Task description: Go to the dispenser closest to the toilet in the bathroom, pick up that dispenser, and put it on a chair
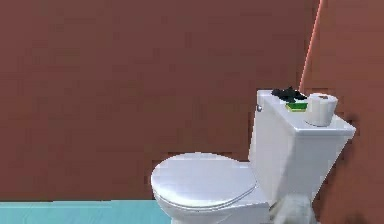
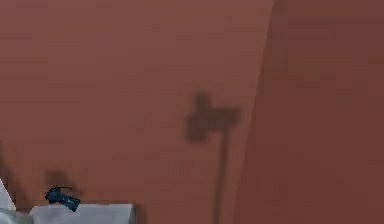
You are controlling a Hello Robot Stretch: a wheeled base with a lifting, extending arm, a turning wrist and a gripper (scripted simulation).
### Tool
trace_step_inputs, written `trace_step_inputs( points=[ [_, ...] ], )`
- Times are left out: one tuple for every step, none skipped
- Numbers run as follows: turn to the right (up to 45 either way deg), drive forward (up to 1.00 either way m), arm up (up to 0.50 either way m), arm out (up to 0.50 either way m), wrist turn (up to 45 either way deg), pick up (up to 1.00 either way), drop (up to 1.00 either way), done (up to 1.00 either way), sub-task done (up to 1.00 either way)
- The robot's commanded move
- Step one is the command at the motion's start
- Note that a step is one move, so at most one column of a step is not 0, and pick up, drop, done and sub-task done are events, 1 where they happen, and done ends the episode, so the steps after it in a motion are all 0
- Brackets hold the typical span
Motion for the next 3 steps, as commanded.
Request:
trace_step_inputs(
  points=[
    [0.0, 0.05, 0.00, 0.00, 0.0, 0.00, 0.00, 0.00, 0.00],
    [45.0, 0.00, 0.00, 0.00, 0.0, 0.00, 0.00, 0.00, 0.00],
    [24.0, 0.00, 0.00, 0.00, 0.0, 0.00, 0.00, 0.00, 0.00]
  ],
)
